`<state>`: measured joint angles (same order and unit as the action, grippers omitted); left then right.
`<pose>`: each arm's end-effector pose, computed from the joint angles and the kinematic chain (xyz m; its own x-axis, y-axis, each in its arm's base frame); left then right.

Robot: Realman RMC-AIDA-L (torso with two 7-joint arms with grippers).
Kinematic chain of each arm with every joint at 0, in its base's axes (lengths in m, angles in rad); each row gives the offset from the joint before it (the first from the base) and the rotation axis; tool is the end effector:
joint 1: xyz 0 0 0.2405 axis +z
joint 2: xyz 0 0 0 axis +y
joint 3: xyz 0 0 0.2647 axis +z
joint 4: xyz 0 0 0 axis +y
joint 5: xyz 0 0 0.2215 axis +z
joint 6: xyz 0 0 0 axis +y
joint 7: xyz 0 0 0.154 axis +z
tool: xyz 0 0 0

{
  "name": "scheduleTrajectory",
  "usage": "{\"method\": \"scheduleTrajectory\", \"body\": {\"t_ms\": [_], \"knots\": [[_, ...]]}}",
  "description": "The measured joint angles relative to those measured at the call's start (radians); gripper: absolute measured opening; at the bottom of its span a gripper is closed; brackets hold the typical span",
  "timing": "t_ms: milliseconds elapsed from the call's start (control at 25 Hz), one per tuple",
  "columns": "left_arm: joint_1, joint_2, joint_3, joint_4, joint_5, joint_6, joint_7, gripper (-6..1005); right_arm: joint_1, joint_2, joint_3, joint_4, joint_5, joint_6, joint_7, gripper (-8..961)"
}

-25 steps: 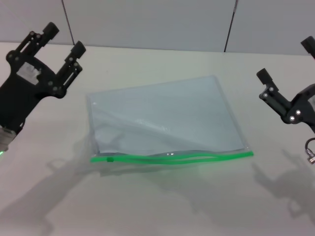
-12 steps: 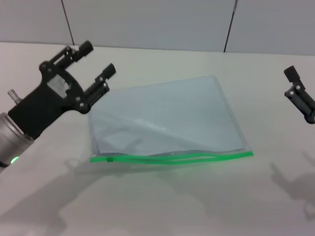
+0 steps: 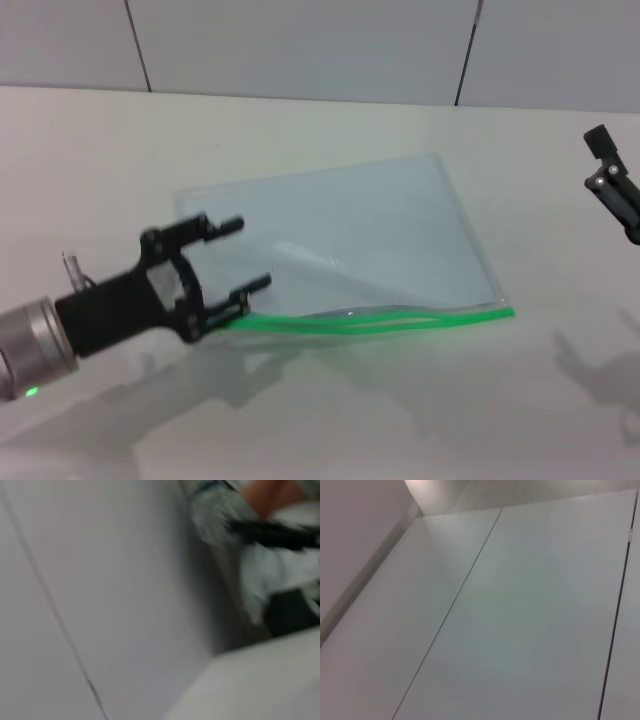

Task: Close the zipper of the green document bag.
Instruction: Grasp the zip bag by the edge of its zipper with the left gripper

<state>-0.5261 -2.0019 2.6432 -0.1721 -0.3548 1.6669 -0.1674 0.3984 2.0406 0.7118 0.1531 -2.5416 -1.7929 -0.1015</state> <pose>-0.3138 0.2950 -0.0271 0.8257 -0.3411 0.4493 0.0304 -0.7684 -0.6393 0.2665 0.2890 -0.0073 0.6145 0.6205 -0.4873 -0.3103 -0.3778 -0.8723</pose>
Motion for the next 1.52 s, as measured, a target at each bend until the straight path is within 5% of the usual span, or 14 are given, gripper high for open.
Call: {"method": "scheduleTrajectory", "body": {"t_ms": [680,1520], "knots": [[0.056,-0.016,-0.027,-0.007,0.099,-0.050,0.317,624,-0.002,-0.002,0.000,-0.041,0.053,-0.136,-0.004,876],[0.069,-0.021,-0.046,-0.024,0.068,-0.190,0.366,622,-0.008,-0.002,-0.006,-0.043,0.054,-0.168,-0.007,875]]}}
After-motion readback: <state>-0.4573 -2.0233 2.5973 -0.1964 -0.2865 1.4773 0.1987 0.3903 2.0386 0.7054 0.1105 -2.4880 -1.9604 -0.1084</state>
